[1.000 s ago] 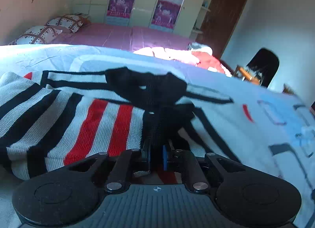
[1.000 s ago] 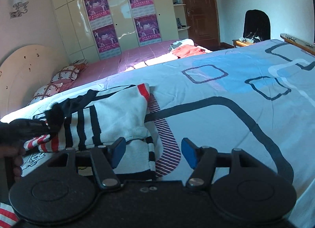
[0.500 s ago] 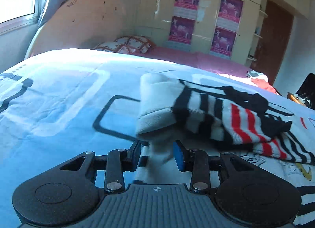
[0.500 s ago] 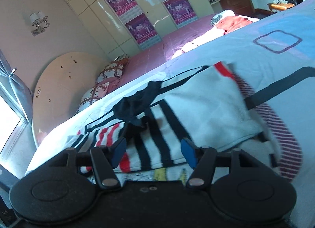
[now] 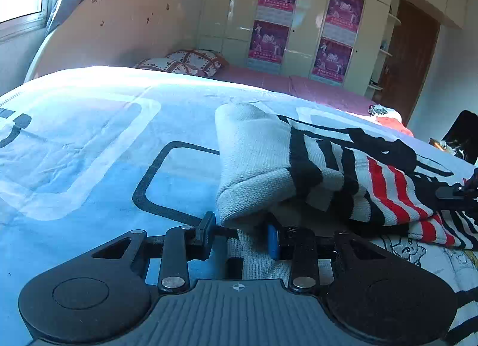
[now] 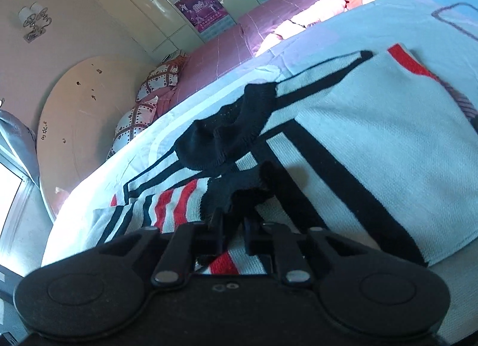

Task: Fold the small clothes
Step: 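Lower the sleeve onto the body and open the left gripper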

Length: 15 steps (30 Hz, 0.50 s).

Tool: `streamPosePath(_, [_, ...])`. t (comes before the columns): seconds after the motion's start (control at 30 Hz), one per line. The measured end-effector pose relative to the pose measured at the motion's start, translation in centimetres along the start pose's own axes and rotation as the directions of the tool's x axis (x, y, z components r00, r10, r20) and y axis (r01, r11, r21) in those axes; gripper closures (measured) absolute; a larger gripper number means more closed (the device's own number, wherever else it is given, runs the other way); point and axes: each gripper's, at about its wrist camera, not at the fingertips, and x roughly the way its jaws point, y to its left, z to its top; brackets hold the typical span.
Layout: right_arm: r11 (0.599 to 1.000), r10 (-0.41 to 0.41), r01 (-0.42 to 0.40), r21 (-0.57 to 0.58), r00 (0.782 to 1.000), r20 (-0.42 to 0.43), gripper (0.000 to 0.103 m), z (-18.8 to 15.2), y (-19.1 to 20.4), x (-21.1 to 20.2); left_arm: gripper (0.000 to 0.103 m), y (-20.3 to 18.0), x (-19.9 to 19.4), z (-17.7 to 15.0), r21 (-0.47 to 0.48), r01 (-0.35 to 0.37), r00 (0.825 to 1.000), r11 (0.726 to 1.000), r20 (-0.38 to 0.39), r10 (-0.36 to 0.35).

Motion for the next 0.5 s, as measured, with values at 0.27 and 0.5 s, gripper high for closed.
streamPosePath(0.27, [0.971, -0.041, 0.093, -0.220, 0.972, 0.231, 0.095, 0.3, 0.5, -7.5, 0.073, 0.0, 0.5, -0.1, 0.009, 0.022, 1.000, 1.000, -0.010, -0.022])
streamPosePath(0.5, [0.970, -0.120, 0.143, -0.196, 0.985, 0.122, 0.096, -1.2, -2.8, -5.2, 0.073, 0.0, 0.5, 0.1, 0.008, 0.028, 0.999, 1.000, -0.019, -0.028])
